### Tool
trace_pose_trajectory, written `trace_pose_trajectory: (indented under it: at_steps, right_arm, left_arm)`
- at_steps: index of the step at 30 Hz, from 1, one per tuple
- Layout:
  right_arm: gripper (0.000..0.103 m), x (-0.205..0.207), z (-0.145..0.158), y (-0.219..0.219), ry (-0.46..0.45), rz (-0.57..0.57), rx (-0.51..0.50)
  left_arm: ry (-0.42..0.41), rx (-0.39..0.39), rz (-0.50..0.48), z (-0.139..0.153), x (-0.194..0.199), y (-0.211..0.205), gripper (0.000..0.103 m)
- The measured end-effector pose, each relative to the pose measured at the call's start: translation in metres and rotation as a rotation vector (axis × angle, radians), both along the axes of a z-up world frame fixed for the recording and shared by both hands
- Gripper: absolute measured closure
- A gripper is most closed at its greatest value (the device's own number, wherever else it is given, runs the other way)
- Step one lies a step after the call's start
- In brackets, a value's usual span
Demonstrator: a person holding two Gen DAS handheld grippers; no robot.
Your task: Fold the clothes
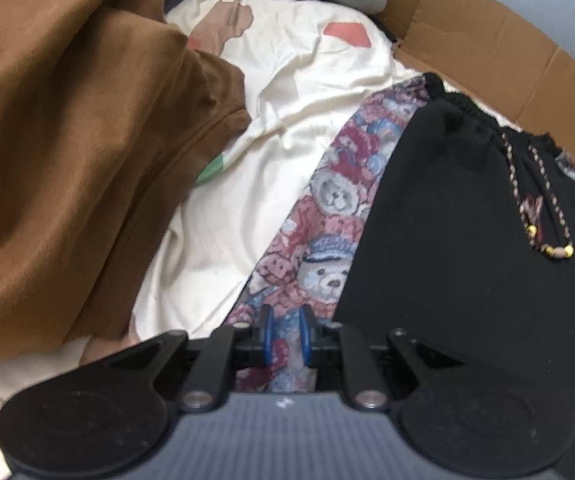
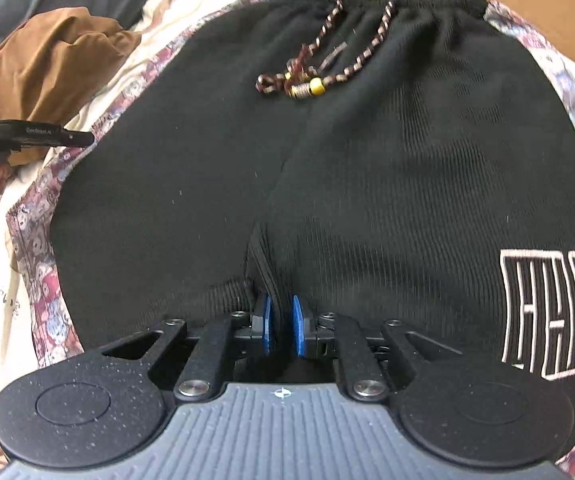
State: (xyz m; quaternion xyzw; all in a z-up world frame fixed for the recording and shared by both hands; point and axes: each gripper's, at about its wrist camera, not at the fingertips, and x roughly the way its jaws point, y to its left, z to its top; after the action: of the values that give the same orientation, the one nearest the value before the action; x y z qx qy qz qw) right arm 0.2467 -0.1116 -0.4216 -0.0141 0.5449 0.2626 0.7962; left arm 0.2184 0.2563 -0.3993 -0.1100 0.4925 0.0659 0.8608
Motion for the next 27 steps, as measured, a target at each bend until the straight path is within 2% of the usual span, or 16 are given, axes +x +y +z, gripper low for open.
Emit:
trace_pose_trajectory:
  at_steps: [2, 4, 9, 12, 18, 27]
  right_arm:
    - [0.092, -0.001, -0.001, -0.002, 0.0, 0.007, -0.001]
    - [0.092, -0.001, 0.0, -0.005, 0.013, 0.004, 0.01]
    - [0.091, 0.004, 0.016, -0.023, 0.021, -0.023, 0.082]
    - [0.091, 0.006, 0.027, -0.038, 0.0, -0.059, 0.106]
    - [0.091, 0.024, 0.034, -0.077, -0.044, -0.169, 0.079]
    - [0.091, 0.064, 0.023, -0.144, -0.114, -0.398, -0.057]
  left_arm:
    - [0.015, 0.008, 0.0, -0.002, 0.0, 0.002, 0.09]
    - [0.025, 0.021, 0.006, -0.002, -0.002, 0.005, 0.096]
    - [0.032, 0.033, 0.019, 0.004, -0.005, 0.009, 0.096]
    - [0.003, 0.016, 0.018, 0.009, -0.003, 0.009, 0.096]
    - [-0.027, 0.008, -0.008, 0.011, 0.015, 0.001, 0.096]
    - [-0.07, 0.012, -0.062, 0.008, 0.063, -0.019, 0.096]
